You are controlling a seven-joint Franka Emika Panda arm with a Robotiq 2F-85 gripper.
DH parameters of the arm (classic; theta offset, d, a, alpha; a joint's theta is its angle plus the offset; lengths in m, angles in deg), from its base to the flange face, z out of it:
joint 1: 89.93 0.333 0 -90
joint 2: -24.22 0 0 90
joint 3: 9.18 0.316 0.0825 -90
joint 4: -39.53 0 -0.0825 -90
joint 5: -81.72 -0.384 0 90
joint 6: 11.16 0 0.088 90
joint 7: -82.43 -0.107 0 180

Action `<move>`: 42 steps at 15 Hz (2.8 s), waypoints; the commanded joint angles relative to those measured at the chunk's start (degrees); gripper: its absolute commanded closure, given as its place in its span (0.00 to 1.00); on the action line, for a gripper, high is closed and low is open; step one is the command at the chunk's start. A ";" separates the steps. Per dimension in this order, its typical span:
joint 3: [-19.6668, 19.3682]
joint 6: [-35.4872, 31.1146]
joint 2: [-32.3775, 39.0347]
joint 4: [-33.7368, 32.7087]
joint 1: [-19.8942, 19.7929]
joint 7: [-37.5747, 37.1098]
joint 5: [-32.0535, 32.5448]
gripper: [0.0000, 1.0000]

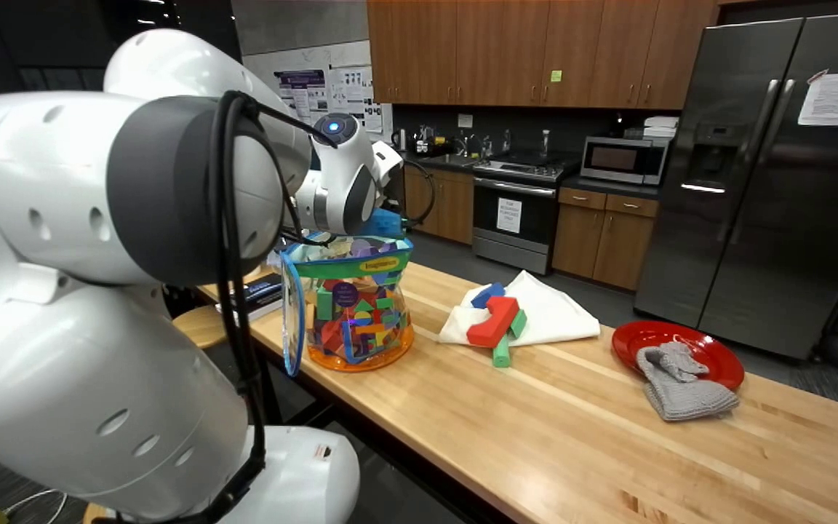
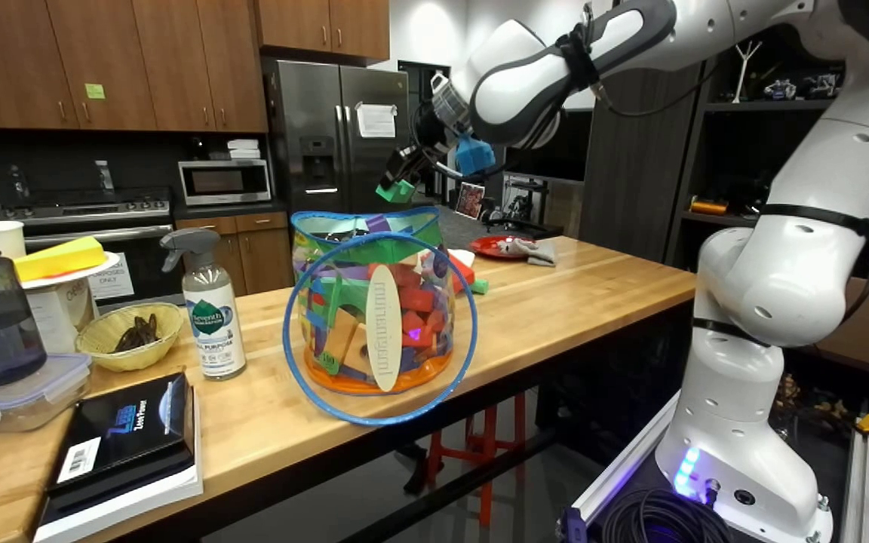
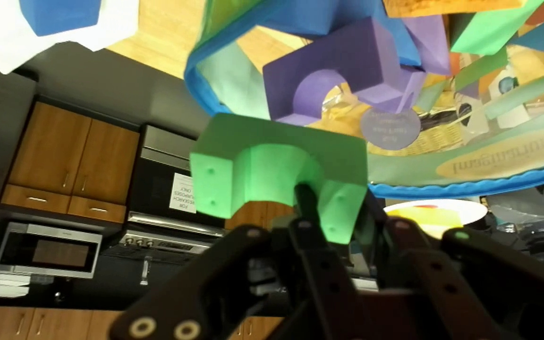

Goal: Put one green block in the clear bag.

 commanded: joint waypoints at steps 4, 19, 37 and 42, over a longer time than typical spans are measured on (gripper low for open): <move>1.97 4.35 -0.08 0.30 -3.67 5.56 -0.92 0.50; 9.51 -4.28 1.65 0.10 -19.72 -6.97 1.33 0.00; 32.64 13.69 4.22 -4.44 -67.61 -37.17 33.06 0.00; 23.36 27.09 10.12 -8.23 -56.67 -36.81 40.89 0.00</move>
